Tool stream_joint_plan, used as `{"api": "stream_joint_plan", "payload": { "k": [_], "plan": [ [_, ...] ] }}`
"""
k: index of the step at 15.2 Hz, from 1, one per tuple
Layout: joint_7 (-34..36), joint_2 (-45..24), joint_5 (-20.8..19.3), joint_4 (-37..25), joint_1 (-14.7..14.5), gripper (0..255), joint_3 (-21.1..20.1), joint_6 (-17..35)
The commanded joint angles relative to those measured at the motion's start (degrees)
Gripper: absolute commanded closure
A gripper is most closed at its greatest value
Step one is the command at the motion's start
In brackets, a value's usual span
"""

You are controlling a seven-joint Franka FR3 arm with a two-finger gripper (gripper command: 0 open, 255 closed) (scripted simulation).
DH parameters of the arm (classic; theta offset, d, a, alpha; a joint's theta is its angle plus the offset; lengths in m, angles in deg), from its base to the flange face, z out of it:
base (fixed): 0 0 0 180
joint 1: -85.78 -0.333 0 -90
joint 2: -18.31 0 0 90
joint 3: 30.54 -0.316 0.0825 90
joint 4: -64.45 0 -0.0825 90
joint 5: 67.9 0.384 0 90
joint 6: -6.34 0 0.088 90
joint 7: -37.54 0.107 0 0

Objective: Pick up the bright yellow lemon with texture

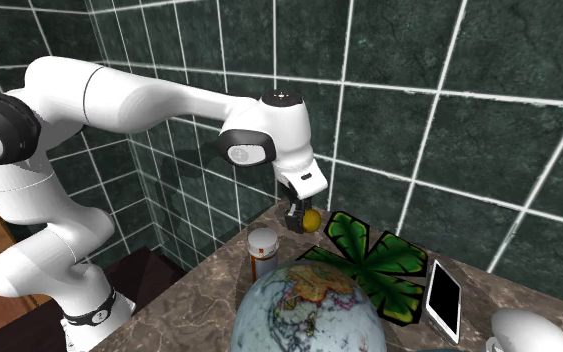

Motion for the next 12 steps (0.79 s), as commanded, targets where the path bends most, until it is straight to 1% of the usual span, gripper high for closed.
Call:
{"api": "stream_joint_plan", "payload": {
  "k": [1,8,12],
  "plan": [
    [0.0,-0.01,0.01,0.1,-0.02,255,-0.02,0.07],
    [0.03,-0.18,-0.07,-0.05,-0.02,255,-0.02,0.08],
    [0.61,0.15,-0.25,-2.74,0.07,255,0.07,-2.87]
  ]
}}
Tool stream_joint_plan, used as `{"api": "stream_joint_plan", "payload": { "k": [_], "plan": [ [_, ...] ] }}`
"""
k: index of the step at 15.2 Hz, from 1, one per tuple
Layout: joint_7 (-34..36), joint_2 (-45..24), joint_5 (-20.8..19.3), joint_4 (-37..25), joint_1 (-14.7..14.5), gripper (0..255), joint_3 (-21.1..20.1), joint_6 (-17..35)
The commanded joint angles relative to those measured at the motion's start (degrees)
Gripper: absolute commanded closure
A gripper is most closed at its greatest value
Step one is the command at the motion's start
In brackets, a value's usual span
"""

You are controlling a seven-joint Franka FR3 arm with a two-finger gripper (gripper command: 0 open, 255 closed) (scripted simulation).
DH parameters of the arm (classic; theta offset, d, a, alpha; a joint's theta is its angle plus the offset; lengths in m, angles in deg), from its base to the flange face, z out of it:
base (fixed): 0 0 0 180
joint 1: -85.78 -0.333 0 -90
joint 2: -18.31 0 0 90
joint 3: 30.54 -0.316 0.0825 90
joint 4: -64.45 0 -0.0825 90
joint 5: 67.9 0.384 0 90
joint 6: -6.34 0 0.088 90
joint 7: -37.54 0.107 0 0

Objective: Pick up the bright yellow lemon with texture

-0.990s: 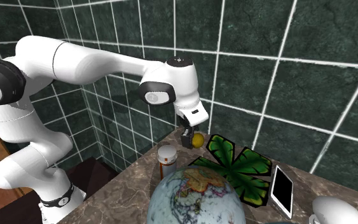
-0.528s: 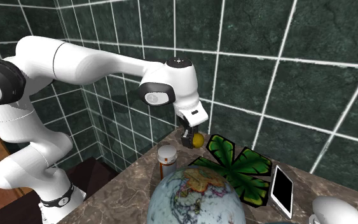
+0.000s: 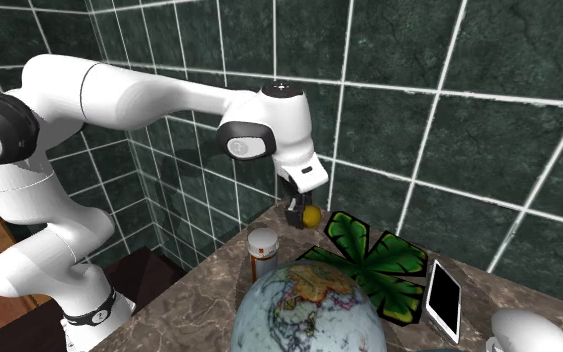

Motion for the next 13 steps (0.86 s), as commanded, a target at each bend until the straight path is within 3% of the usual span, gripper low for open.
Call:
{"api": "stream_joint_plan", "payload": {
  "k": [1,13],
  "plan": [
    [0.36,-0.01,-0.17,-1.58,0.03,255,0.03,-1.55],
    [2.13,-0.31,-0.95,-9.64,0.14,255,0.14,-9.17]
  ]
}}
